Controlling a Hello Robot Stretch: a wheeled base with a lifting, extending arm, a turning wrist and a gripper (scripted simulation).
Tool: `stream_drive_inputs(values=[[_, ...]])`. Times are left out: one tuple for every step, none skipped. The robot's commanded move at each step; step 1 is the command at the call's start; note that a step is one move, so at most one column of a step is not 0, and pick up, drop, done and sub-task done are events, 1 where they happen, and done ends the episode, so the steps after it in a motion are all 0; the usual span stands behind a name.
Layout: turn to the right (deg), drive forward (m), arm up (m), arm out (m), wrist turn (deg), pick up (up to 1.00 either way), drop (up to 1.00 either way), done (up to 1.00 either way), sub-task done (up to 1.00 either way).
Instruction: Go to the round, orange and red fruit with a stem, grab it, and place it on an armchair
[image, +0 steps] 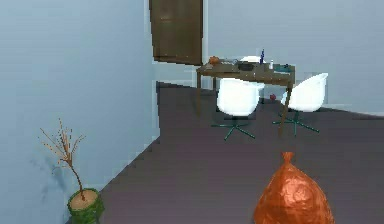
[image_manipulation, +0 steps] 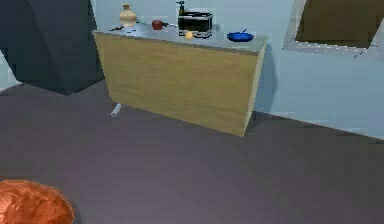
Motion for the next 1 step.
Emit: stream_drive_inputs(values=[[0.0,1.0,0.0,0.0,0.0,0.0,0.0,0.0,0.0]])
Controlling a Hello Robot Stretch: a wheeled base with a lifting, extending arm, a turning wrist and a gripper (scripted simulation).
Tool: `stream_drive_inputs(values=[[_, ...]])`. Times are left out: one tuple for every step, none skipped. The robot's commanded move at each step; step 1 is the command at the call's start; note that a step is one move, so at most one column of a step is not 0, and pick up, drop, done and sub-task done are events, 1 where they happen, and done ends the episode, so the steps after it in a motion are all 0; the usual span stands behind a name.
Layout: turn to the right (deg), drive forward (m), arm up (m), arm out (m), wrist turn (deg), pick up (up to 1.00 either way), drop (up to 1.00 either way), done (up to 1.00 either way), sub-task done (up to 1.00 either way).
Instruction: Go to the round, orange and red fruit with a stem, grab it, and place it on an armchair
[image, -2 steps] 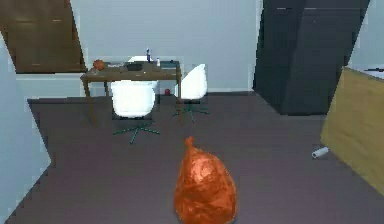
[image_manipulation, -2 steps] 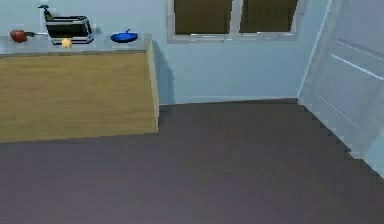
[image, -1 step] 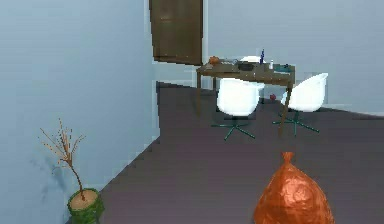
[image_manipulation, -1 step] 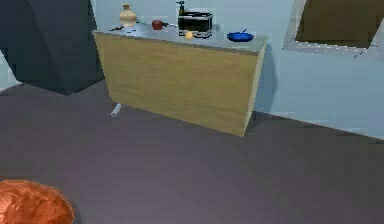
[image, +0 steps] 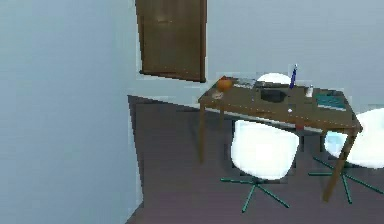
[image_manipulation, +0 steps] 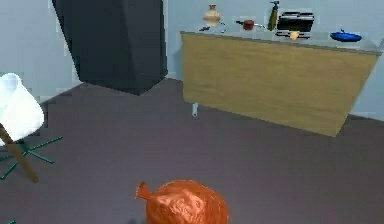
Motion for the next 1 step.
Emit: stream_drive_inputs(values=[[0.0,1.0,0.0,0.0,0.0,0.0,0.0,0.0,0.0]])
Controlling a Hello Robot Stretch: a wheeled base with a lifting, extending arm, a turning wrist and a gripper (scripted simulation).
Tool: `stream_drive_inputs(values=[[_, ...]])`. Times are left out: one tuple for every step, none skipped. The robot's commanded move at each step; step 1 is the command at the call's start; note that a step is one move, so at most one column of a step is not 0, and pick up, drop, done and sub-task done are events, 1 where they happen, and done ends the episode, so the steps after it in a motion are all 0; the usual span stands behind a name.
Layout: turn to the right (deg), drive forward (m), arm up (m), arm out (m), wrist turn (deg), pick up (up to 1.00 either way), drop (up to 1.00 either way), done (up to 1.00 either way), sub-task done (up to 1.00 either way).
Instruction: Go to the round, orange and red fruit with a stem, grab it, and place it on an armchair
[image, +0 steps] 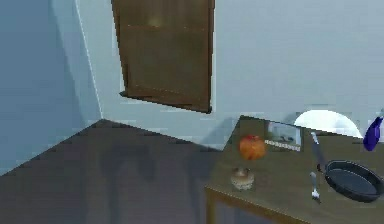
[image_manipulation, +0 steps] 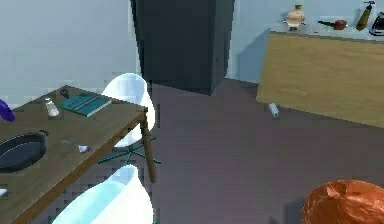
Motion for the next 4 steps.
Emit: stream_drive_inputs(values=[[-18.0,0.0,0.0,0.0,0.0,0.0,0.0,0.0,0.0],[0.0,0.15,0.0,0.0,0.0,0.0,0.0,0.0,0.0],[-42.0,0.0,0.0,0.0,0.0,0.0,0.0,0.0,0.0],[0.0,0.0,0.5,0.0,0.0,0.0,0.0,0.0,0.0]])
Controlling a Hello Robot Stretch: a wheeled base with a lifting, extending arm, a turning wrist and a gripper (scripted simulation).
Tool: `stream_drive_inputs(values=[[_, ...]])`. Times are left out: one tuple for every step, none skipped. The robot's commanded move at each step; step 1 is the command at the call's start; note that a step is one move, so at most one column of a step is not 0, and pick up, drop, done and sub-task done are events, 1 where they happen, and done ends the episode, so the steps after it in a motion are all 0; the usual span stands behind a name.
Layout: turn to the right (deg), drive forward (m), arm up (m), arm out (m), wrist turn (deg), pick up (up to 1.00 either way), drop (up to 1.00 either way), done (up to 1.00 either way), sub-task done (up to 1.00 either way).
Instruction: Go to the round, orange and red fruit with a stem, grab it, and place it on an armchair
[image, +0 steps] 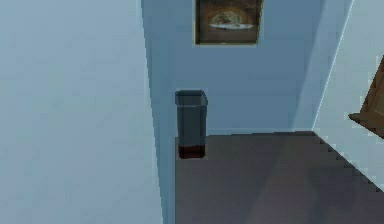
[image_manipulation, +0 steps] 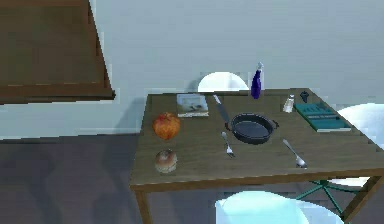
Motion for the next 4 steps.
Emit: stream_drive_inputs(values=[[0.0,0.0,0.38,0.0,0.0,0.0,0.0,0.0,0.0],[0.0,0.0,0.0,0.48,0.0,0.0,0.0,0.0,0.0],[0.0,0.0,0.0,0.0,45.0,0.0,0.0,0.0,0.0],[0.0,0.0,0.0,0.0,45.0,0.0,0.0,0.0,0.0]])
